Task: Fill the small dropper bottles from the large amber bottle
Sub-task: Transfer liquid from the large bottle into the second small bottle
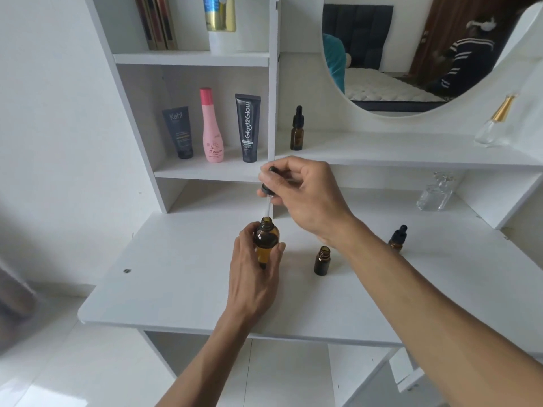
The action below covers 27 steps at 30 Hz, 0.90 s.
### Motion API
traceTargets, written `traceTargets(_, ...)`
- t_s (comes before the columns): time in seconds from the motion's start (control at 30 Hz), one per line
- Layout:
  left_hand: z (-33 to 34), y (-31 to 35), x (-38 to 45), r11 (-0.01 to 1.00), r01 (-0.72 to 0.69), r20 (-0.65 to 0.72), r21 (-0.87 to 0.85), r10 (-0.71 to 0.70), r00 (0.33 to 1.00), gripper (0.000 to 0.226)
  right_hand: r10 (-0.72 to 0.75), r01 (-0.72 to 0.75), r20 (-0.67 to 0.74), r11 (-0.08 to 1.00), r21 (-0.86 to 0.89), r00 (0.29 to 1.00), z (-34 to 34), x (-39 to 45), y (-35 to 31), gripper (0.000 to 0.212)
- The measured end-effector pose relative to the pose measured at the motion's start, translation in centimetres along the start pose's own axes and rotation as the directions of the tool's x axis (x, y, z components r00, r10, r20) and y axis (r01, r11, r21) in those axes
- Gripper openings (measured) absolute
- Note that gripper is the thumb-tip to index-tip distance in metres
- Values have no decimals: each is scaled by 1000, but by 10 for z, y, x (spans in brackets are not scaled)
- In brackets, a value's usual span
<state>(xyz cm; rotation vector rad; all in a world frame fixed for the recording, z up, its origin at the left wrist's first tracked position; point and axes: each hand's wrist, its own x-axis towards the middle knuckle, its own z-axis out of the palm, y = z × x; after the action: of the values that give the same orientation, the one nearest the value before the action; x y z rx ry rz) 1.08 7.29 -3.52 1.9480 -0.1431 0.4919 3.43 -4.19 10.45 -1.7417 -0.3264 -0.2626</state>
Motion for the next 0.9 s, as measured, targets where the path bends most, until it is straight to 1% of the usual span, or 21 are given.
traceTargets(0.1,1,-3,0,1000,0,17,-5,0,1000,35,-9,9,5,999,39,1000,0,2,-5,12)
traceTargets(0.33,2,-8,-2,1000,-9,12,1,9,1000,37,-19,19,-3,1000,24,1000,4,6,-1,15)
traceTargets(0.53,3,-9,-2,1000,-10,20,-3,11,1000,40,-66,64,-17,995,-73,998,8,5,10,19)
traceTargets(0.7,2,-10,-2,1000,-21,23,-10,21,1000,41,-32,30,-17,994,-105,999,12,-2,23,22)
traceTargets(0.9,1,-8,-2,1000,-26,21,-11,26,999,40,1,-2,-16,996,-93,1000,14,-6,31,15)
